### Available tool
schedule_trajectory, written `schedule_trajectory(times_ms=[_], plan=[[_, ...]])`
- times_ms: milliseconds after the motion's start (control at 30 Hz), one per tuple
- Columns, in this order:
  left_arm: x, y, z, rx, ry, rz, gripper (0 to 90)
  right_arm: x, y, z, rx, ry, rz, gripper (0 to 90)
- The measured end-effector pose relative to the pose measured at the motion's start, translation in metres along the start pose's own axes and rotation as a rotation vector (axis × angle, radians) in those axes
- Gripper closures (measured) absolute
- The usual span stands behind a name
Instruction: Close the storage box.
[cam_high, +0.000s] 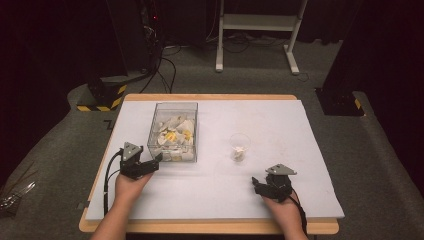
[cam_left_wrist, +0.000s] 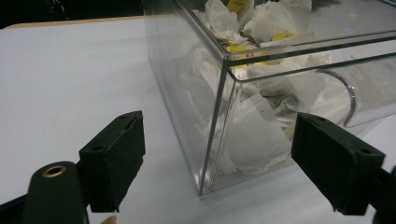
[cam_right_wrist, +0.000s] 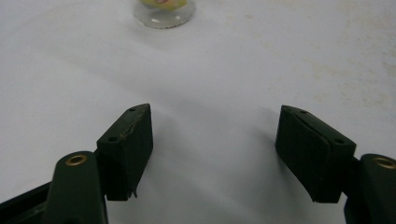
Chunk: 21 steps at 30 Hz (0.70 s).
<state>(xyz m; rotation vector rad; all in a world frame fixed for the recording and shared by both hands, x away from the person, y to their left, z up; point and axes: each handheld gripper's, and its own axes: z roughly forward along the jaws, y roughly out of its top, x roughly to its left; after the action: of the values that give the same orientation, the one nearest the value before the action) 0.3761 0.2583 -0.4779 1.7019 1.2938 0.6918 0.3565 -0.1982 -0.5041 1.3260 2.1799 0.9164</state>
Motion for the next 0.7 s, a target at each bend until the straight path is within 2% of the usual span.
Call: schedule_trajectory(times_ms=[167, 400, 600, 700], plan=[[0.003, 0.000, 0.006, 0.012, 0.008, -0.014, 21.1, 0.000, 0.000, 0.000, -0.001, 0.000, -0.002, 27.8], [0.002, 0.006, 0.013, 0.036, 0.032, -0.003, 27.3, 0.000, 0.000, 0.000, 0.000, 0.000, -0.001, 27.8], [0.003, 0.007, 0.017, 0.038, 0.042, -0.026, 29.2, 0.000, 0.000, 0.000, 0.000, 0.000, -0.001, 27.8], [0.003, 0.007, 0.019, 0.043, 0.034, -0.030, 29.6, 0.000, 0.000, 0.000, -0.001, 0.000, -0.003, 27.8]])
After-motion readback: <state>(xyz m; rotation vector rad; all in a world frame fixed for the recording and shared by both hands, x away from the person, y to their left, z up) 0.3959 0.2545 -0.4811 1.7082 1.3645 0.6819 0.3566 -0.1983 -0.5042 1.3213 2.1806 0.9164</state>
